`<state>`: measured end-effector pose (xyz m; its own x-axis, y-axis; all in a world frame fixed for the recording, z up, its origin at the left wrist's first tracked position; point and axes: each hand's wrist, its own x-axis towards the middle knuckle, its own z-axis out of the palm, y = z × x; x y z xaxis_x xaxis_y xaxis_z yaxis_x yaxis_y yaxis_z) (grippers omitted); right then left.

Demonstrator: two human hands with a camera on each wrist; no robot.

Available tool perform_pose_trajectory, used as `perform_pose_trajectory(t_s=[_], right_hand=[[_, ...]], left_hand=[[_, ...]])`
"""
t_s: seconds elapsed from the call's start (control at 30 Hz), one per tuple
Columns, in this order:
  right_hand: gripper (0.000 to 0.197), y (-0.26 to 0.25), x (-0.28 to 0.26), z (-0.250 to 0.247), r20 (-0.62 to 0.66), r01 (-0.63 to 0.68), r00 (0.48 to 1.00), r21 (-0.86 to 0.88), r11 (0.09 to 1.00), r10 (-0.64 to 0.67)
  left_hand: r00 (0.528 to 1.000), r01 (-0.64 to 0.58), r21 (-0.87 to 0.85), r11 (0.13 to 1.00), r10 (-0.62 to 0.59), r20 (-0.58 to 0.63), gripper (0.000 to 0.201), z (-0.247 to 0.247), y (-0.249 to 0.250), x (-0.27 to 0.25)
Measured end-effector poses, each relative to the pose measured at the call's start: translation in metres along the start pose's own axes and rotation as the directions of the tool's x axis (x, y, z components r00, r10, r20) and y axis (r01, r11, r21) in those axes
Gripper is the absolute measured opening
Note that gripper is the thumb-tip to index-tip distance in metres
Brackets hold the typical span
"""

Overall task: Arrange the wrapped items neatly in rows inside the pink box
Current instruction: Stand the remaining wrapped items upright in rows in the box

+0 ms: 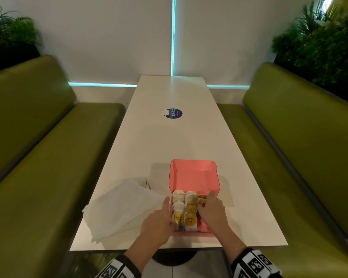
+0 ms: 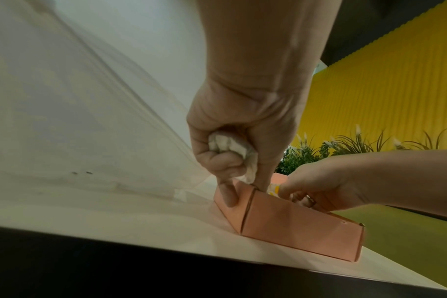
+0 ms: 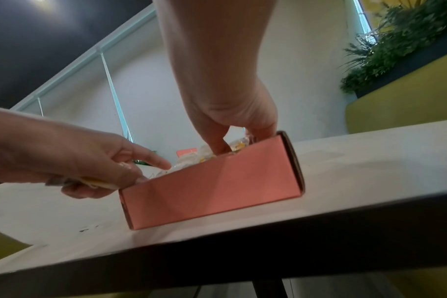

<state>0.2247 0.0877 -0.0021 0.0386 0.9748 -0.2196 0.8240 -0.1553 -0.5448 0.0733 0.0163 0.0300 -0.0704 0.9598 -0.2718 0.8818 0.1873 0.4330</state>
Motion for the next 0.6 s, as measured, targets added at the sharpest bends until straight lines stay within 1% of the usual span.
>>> perform_pose_trajectory(t_s=[0.03,0.1,0.2,0.3,0.4,0.47,0.6], right_hand=[[0.047,-0.0002,-0.0020,0.0009,-0.032,0.003,0.999,0.049,0.999,-0.001],[0.051,-0.0024,-0.0057,0.0014,-0.077,0.003,0.997,0.122,0.993,0.007],[0.048,-0.0045,-0.0095,0.0009,-0.112,0.004,0.994,0.174,0.985,0.016],[0.041,-0.0050,-0.0087,0.0032,-0.126,0.028,0.992,0.210,0.977,-0.002],[0.029,-0.0044,-0.0061,0.0048,-0.129,0.083,0.990,0.223,0.971,-0.055],[0.029,-0.0044,-0.0061,0.0032,-0.145,0.104,0.987,0.222,0.969,-0.073],[0.034,-0.0012,-0.0092,-0.0008,-0.209,0.088,0.977,0.205,0.975,-0.044]], left_hand=[[1.000,-0.001,-0.004,1.000,0.001,0.000,0.066,0.0010,-0.0009,0.0009],[1.000,0.007,-0.022,1.000,-0.007,0.001,0.064,0.0038,-0.0036,0.0036],[1.000,-0.001,-0.047,0.999,0.000,-0.010,0.062,0.0072,-0.0057,0.0058],[1.000,0.000,-0.053,0.999,-0.001,-0.018,0.059,0.0083,-0.0071,0.0071],[1.000,0.015,-0.063,0.998,-0.016,-0.013,0.056,0.0082,-0.0076,0.0071],[1.000,0.006,-0.065,0.998,-0.007,-0.014,0.058,0.0082,-0.0079,0.0063],[1.000,-0.006,-0.071,0.997,0.004,-0.028,0.060,0.0084,-0.0086,0.0051]])
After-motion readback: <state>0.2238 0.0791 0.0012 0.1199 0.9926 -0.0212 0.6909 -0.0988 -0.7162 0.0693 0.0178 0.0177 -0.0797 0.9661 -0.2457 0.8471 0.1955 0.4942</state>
